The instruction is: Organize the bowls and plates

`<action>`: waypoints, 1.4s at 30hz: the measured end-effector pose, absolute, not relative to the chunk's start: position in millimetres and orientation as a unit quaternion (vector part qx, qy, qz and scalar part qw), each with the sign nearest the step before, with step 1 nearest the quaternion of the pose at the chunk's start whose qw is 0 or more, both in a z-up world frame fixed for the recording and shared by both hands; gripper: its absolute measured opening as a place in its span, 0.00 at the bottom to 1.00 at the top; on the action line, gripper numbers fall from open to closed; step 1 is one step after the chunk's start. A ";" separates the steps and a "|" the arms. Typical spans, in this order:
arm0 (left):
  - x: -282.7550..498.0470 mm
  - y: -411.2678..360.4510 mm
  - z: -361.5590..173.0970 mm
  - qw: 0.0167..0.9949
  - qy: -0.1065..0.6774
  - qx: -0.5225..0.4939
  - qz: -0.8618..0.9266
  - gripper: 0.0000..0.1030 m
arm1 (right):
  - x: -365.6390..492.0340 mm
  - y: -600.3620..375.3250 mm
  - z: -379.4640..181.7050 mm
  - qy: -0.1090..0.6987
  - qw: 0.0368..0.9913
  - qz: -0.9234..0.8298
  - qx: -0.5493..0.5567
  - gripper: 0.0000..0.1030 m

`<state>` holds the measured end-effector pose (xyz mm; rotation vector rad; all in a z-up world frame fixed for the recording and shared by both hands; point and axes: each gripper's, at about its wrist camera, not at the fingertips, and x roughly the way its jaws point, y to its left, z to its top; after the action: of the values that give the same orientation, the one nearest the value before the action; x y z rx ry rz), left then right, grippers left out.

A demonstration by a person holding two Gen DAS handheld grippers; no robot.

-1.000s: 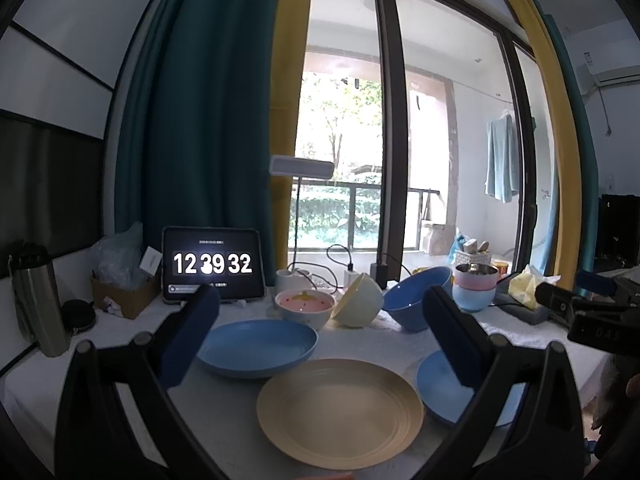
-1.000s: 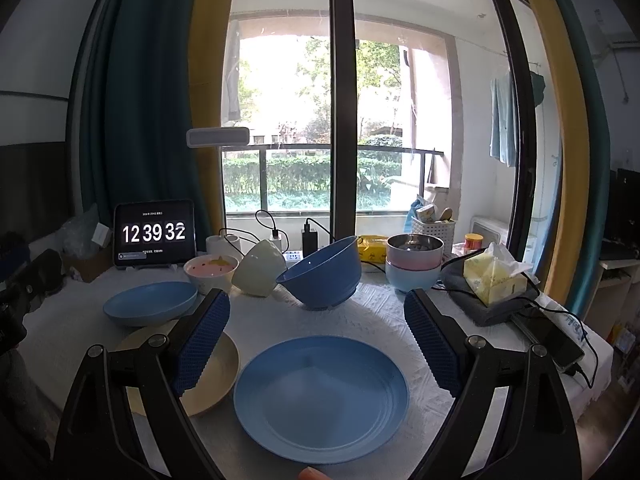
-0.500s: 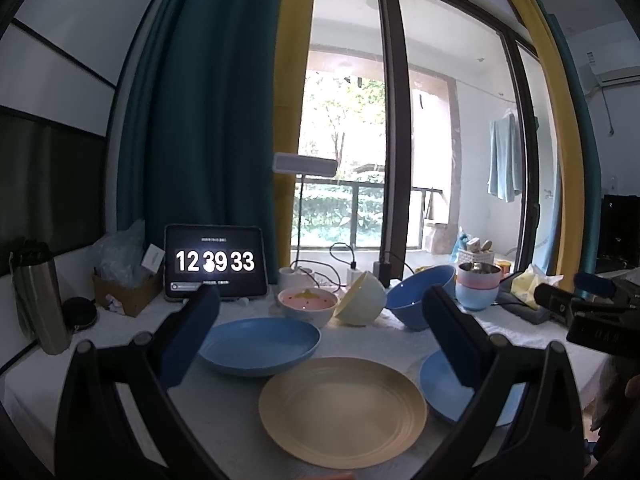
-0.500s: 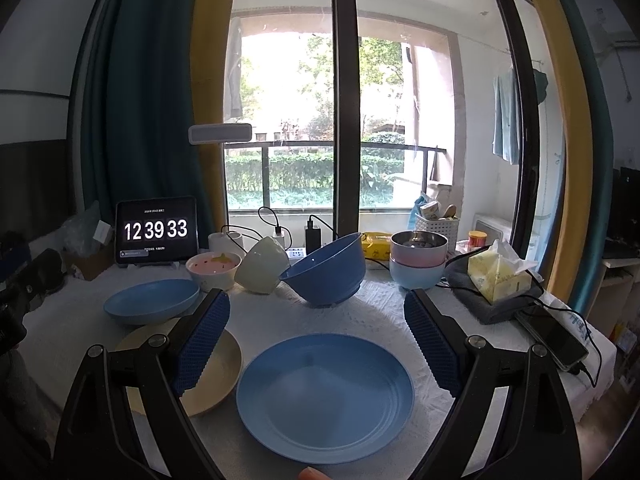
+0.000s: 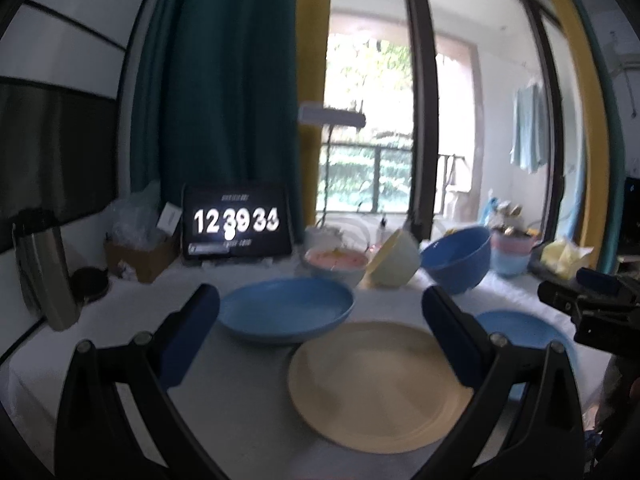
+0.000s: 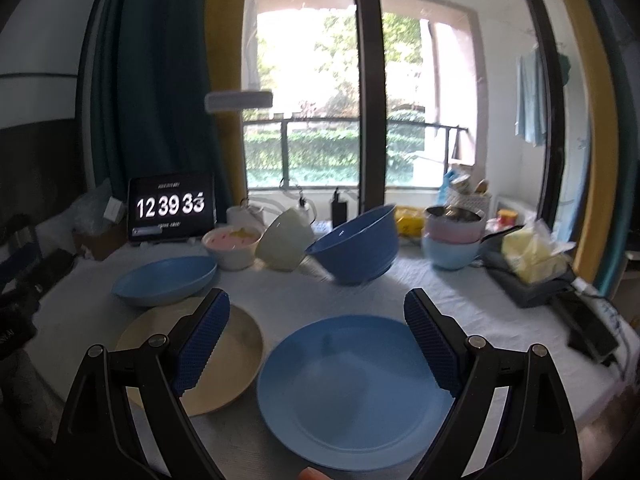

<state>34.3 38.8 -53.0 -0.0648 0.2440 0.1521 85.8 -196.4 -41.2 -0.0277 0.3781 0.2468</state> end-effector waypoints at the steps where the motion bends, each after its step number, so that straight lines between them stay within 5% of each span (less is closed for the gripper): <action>1: 38.7 41.1 -57.1 0.988 0.130 -0.033 0.079 0.99 | 92.6 -192.0 -47.3 0.198 0.972 0.129 -0.013 0.89; 12: 79.6 66.0 -113.9 0.964 0.239 -0.075 0.085 0.99 | 134.6 -144.2 -90.6 0.269 0.946 0.177 -0.030 0.89; 29: 82.6 64.8 -135.2 0.957 0.269 -0.093 0.062 0.98 | 157.6 -109.3 -107.2 0.310 0.922 0.229 -0.038 0.87; 42: 91.9 69.1 -153.1 0.941 0.313 -0.121 0.037 0.66 | 184.8 -100.4 -122.0 0.365 0.904 0.222 -0.036 0.81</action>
<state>91.9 69.1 -153.1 -0.2474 0.6389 0.0762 184.8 -100.4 -122.0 -0.0737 0.7537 0.4590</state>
